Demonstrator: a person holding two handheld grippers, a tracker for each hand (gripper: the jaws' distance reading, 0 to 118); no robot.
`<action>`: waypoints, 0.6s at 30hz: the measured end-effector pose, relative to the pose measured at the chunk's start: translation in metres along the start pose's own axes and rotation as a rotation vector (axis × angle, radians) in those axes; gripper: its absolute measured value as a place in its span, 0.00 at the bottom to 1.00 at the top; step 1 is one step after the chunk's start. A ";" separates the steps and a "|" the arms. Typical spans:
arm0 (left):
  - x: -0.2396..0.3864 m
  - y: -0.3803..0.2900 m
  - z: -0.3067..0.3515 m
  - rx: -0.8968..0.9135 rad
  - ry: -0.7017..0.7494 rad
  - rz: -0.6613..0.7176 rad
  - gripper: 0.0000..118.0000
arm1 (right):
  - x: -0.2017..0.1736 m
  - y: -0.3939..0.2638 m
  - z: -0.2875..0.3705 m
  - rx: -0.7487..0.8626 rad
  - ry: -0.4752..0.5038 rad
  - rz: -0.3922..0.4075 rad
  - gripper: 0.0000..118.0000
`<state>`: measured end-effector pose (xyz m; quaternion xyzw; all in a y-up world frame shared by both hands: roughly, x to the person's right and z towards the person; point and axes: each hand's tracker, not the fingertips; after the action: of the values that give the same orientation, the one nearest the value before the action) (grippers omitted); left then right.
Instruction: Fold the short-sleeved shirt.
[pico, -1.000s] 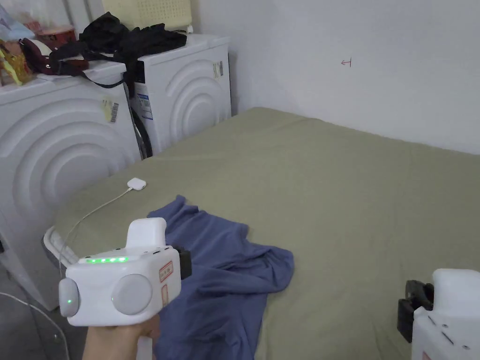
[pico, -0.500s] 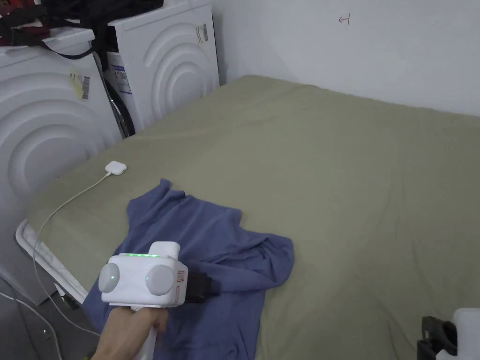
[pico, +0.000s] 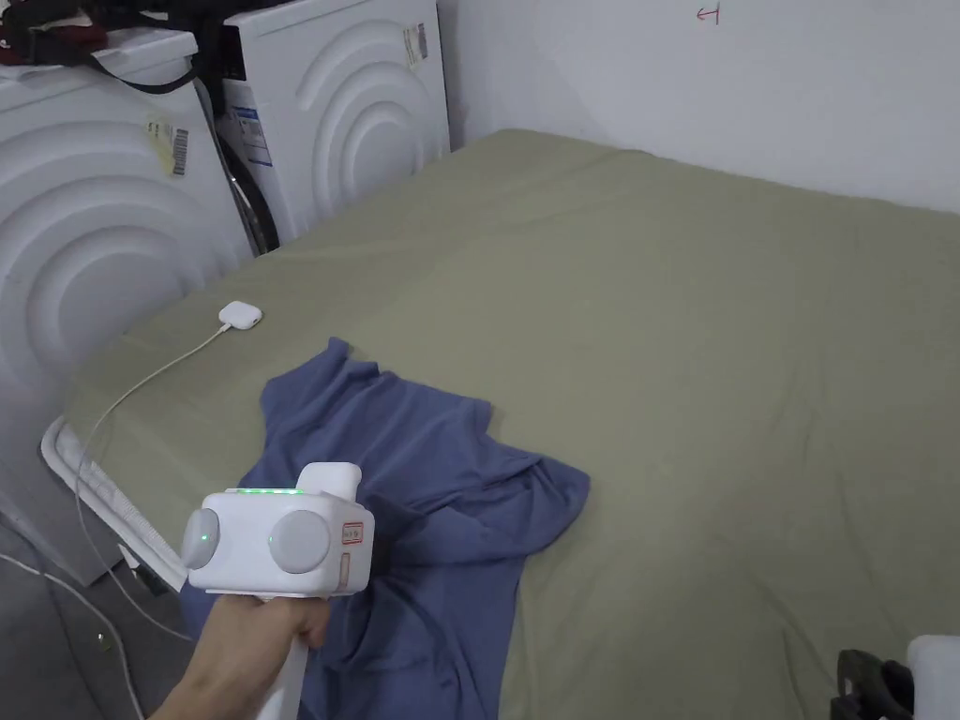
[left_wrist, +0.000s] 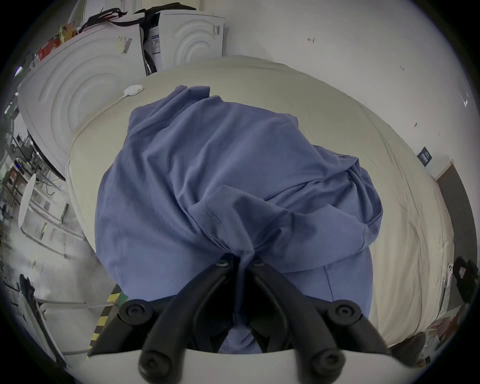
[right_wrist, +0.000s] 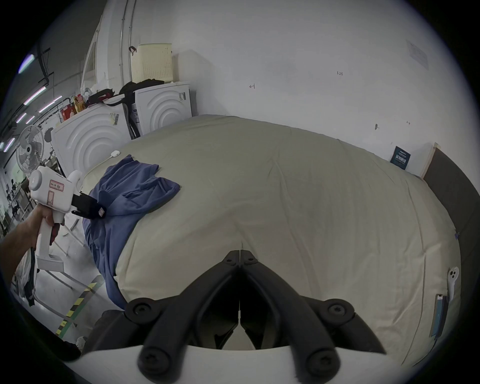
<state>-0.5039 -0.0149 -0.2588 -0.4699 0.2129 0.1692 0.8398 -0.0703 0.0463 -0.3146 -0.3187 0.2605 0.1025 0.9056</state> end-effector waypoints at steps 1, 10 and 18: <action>0.007 0.005 0.003 0.000 0.004 -0.003 0.05 | 0.002 0.000 0.002 0.000 -0.003 0.008 0.00; 0.044 0.024 0.033 0.058 -0.067 -0.054 0.05 | 0.027 -0.002 0.031 0.028 -0.061 -0.026 0.00; 0.170 0.047 0.030 0.078 -0.195 -0.210 0.05 | 0.066 -0.026 0.065 0.029 -0.136 -0.116 0.00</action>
<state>-0.3764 0.0488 -0.3664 -0.4379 0.0863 0.1171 0.8872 0.0210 0.0683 -0.2941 -0.3125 0.1809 0.0675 0.9301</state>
